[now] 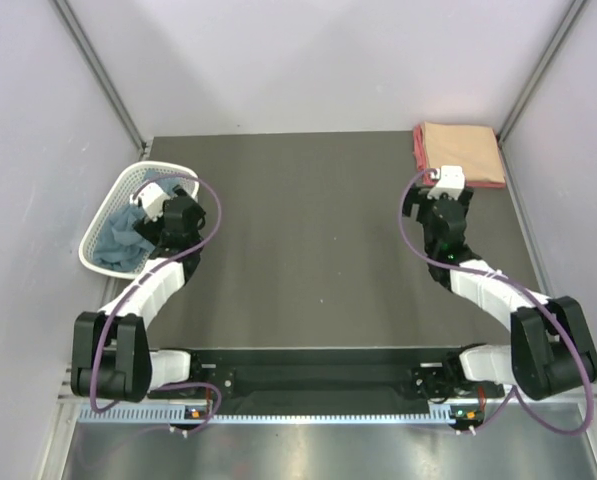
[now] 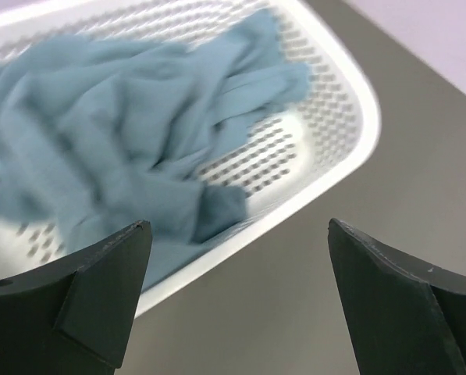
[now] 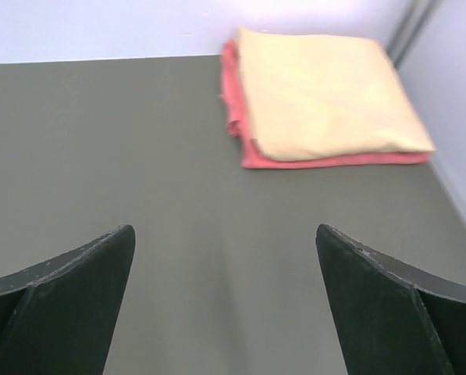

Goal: Fold and stack the t-shirts
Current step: Grab the tshirt from the pile

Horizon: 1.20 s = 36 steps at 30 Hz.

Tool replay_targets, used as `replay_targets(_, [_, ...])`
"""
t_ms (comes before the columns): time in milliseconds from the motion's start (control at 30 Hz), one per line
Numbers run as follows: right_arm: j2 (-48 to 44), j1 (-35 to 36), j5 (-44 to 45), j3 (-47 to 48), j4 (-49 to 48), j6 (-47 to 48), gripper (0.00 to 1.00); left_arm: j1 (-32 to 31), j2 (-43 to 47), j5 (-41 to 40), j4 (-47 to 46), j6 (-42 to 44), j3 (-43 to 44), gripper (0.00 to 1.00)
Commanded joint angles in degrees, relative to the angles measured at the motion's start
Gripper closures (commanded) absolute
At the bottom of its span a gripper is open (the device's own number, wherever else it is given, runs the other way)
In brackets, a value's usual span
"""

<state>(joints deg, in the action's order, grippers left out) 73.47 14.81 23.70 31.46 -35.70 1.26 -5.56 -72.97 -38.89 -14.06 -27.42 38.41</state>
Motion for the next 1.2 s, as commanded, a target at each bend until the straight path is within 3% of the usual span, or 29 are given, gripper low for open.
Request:
replay_targets(0, [-3.0,4.3,5.5,8.6,19.9,-7.6,0.00,0.6,4.3,-10.0,19.3,-16.8,2.5,0.01])
replay_targets(33, [-2.7,4.6,1.5,13.4,23.9,-11.0,0.00,0.6,4.9,-11.7,22.1,-22.2,4.5,0.01])
replay_targets(100, [-1.1,4.8,-3.5,18.3,35.5,-13.9,0.00,2.0,4.9,-10.3,30.3,-25.0,7.4,0.01])
replay_targets(233, [1.5,5.0,-19.4,28.8,47.9,-16.6,0.00,7.9,0.7,6.9,36.0,-8.1,18.5,0.01])
replay_targets(333, [2.1,5.1,-25.5,30.5,51.0,-19.3,0.00,13.6,-5.7,6.9,49.3,-9.8,26.9,0.01])
replay_targets(400, [3.1,5.8,-27.3,31.3,53.0,-19.4,0.01,20.4,-7.9,11.7,53.2,-10.9,28.6,0.01])
replay_targets(500, [3.9,6.8,-28.4,33.3,56.6,-18.0,0.00,25.6,-7.5,15.2,52.7,-12.7,28.2,0.04])
replay_targets(633, [2.7,7.1,-30.4,32.8,57.8,-16.4,0.00,28.6,-12.4,21.5,53.1,-13.3,30.7,0.11])
replay_targets(833, [-0.7,7.0,-28.5,29.8,58.6,-14.1,0.00,29.5,-22.4,31.4,55.5,-15.3,36.2,0.13])
replay_targets(933, [-1.9,7.0,-27.2,28.7,58.7,-13.3,0.00,29.7,-24.3,34.1,55.9,-17.2,37.1,0.35])
replay_targets(967, [-2.1,7.0,-27.0,28.7,58.8,-13.1,0.00,29.8,-24.2,34.3,55.7,-17.5,37.4,0.53])
replay_targets(1100, [-2.0,7.0,-26.3,29.4,59.2,-12.7,0.00,29.8,-21.4,33.6,56.7,-19.2,43.0,1.00])
replay_targets(1167, [-1.8,7.0,-26.5,30.1,59.2,-12.7,0.00,29.7,-19.3,35.2,55.8,-20.0,45.8,1.00])
